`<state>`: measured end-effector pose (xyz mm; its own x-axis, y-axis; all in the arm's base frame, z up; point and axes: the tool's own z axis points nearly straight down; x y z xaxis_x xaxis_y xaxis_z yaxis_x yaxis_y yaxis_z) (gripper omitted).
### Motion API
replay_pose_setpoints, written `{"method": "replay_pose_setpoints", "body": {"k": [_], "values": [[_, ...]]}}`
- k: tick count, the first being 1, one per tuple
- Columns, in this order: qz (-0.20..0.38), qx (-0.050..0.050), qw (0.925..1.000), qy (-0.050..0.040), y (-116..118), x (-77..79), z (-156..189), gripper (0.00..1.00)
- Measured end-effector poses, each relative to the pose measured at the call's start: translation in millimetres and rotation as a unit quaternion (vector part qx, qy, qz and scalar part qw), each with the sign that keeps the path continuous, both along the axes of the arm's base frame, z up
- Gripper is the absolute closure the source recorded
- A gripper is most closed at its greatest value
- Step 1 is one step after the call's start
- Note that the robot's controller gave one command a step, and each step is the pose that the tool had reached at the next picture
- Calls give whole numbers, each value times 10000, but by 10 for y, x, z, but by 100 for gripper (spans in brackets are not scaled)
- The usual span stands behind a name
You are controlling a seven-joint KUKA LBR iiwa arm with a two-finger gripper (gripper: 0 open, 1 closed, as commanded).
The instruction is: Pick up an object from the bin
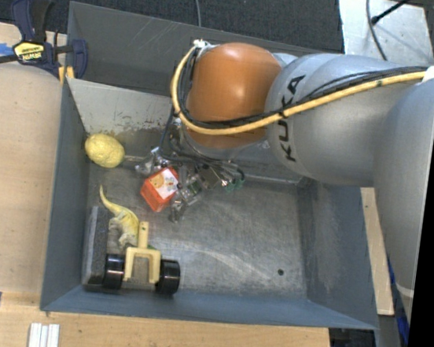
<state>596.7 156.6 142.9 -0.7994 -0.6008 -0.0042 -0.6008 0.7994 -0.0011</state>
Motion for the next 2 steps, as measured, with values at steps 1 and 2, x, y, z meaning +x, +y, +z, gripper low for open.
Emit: {"method": "replay_pose_setpoints", "body": {"k": [1, 2], "values": [[-2, 0, 10000, -5, 1, 4, 103, 100], [-4, 1, 10000, -6, 1, 5, 179, 100]]}}
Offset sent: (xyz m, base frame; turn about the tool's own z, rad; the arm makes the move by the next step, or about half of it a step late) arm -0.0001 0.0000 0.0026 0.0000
